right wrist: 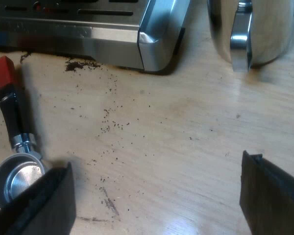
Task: Put the handle in the coffee machine
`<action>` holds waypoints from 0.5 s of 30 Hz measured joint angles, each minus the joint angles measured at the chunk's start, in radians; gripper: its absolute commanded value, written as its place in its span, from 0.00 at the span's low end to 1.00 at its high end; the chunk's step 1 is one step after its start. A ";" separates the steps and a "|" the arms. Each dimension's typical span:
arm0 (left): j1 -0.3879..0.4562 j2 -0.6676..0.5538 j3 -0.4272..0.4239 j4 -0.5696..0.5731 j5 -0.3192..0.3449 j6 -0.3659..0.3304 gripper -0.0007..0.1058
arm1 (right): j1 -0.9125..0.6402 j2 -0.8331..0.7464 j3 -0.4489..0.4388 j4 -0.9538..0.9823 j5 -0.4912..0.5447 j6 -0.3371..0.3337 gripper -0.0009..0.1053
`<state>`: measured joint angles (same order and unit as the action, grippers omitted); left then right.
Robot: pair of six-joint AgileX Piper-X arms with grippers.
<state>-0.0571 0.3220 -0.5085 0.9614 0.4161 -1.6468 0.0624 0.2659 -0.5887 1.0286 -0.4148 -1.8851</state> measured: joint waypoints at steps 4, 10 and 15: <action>0.000 0.000 0.000 -0.028 0.000 0.000 0.70 | 0.000 0.000 0.000 0.000 0.000 0.021 0.68; 0.000 0.000 -0.001 -0.013 0.089 0.000 0.71 | 0.000 0.002 -0.006 0.005 0.017 0.090 0.68; 0.000 0.000 -0.004 0.030 0.165 0.000 0.78 | 0.000 0.048 -0.070 0.043 0.017 0.120 0.78</action>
<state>-0.0571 0.3220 -0.5126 0.9911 0.5810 -1.6468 0.0624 0.3136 -0.6583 1.0720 -0.3980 -1.7646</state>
